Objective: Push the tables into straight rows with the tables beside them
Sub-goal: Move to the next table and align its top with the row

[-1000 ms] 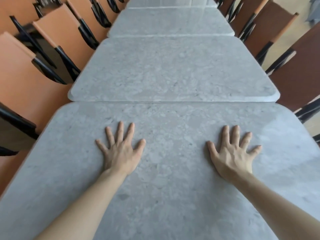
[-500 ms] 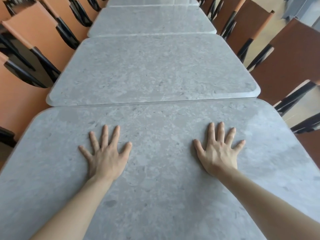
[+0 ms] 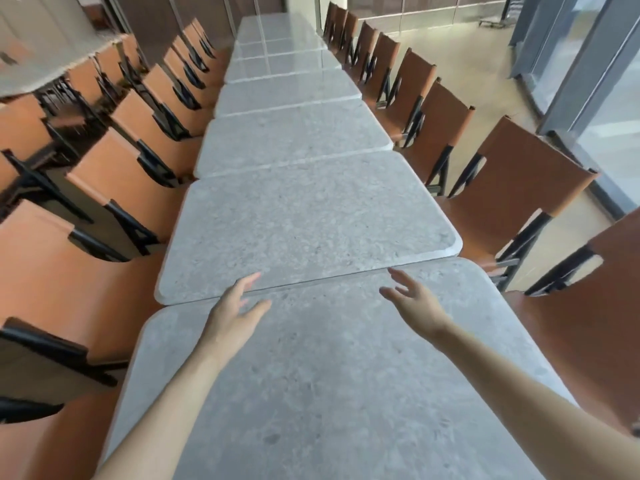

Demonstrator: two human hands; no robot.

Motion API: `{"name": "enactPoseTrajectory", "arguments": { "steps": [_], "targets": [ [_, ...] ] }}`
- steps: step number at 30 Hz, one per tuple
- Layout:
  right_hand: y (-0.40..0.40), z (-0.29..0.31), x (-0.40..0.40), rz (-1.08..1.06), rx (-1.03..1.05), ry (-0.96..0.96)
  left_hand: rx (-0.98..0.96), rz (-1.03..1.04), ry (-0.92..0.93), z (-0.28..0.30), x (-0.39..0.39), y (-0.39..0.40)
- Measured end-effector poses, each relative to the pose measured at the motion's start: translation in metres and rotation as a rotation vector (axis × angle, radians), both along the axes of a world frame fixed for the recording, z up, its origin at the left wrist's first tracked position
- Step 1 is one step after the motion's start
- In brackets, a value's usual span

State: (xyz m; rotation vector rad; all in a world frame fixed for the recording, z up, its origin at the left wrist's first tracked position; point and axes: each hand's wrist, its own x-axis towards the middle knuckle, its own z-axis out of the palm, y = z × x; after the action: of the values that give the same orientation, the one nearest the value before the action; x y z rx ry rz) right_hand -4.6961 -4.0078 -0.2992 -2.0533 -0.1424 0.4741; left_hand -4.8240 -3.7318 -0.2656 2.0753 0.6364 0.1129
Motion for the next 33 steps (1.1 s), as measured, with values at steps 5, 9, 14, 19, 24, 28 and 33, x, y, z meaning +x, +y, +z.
{"name": "enactPoseTrajectory", "arguments": {
  "steps": [5,9,14,19,24,28,33],
  "targets": [
    [-0.038,0.113,-0.069,-0.039,0.32,-0.094,-0.198,-0.084,-0.321,0.095,-0.03,-0.058],
    [-0.093,0.175,-0.143,-0.112,0.397,-0.175,-0.328,-0.136,-0.496,0.141,-0.076,-0.108],
    [-0.152,0.203,-0.226,-0.257,0.424,-0.256,-0.434,-0.311,-0.568,0.159,-0.117,-0.173],
    [-0.199,0.207,-0.274,-0.393,0.418,-0.311,-0.471,-0.506,-0.533,0.167,-0.132,-0.246],
    [-0.255,0.21,-0.302,-0.524,0.448,-0.349,-0.48,-0.64,-0.466,0.17,-0.129,-0.316],
    [-0.312,0.211,-0.309,-0.629,0.486,-0.364,-0.471,-0.737,-0.455,0.174,-0.116,-0.382],
    [-0.405,0.214,-0.301,-0.743,0.495,-0.364,-0.507,-0.861,-0.421,0.177,-0.088,-0.487]
  ]
}}
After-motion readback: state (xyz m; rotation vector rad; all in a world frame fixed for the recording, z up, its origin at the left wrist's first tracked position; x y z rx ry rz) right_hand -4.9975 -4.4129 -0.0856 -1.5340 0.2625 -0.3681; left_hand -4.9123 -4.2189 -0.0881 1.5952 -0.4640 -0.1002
